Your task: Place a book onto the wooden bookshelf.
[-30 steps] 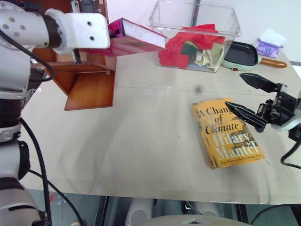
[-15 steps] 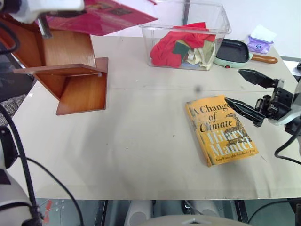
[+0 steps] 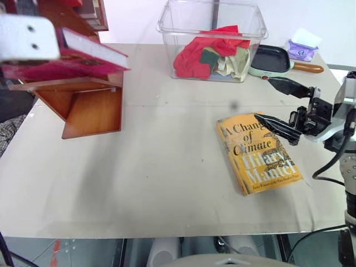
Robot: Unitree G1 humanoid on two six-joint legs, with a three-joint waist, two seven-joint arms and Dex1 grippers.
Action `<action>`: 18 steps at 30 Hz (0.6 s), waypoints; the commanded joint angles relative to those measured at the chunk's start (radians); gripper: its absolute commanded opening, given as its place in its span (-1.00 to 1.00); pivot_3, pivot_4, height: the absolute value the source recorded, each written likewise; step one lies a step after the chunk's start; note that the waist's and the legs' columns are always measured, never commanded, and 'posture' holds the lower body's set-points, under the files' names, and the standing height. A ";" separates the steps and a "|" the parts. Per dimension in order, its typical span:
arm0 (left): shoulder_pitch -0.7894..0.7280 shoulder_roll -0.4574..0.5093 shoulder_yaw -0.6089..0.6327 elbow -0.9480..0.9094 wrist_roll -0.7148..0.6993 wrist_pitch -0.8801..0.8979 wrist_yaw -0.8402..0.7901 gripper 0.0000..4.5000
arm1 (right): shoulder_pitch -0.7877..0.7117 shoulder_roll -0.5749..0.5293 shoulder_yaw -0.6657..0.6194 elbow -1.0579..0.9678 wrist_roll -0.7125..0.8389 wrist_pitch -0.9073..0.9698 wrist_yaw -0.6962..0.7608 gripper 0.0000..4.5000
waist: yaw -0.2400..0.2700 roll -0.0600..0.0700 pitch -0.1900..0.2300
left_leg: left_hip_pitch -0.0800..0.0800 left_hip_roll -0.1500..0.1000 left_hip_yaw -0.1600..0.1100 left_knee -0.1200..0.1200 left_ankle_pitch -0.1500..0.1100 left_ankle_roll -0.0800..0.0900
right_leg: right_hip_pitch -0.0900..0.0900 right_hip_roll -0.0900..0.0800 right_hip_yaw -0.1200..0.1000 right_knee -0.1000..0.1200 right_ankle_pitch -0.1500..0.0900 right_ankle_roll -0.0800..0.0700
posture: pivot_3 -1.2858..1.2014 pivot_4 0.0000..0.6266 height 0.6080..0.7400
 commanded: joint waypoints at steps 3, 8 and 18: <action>0.125 -0.063 0.048 -0.069 0.043 0.147 0.120 -0.83 | 0.004 -0.022 -0.042 -0.065 0.016 0.032 -0.068 1.00 | 0.007 0.003 -0.002 | 0.003 -0.001 0.001 0.000 0.000 0.000 | 0.001 0.000 0.000 0.005 0.000 0.000 | 0.03 -0.52 0.60; 0.146 -0.108 0.041 -0.152 0.037 0.289 0.126 -0.83 | 0.018 -0.048 -0.078 -0.105 0.043 0.079 -0.126 1.00 | 0.012 0.003 -0.002 | 0.012 -0.001 0.001 0.000 0.001 -0.001 | 0.008 0.001 0.001 0.008 -0.001 0.000 | 0.03 -0.52 0.60; 0.038 -0.190 -0.051 -0.128 0.090 0.329 0.149 -0.83 | 0.119 -0.059 -0.140 -0.188 0.068 0.091 -0.175 1.00 | 0.035 0.004 -0.002 | 0.014 -0.002 0.002 0.000 0.001 -0.001 | 0.012 0.000 0.001 0.005 -0.001 -0.001 | 0.03 -0.52 0.60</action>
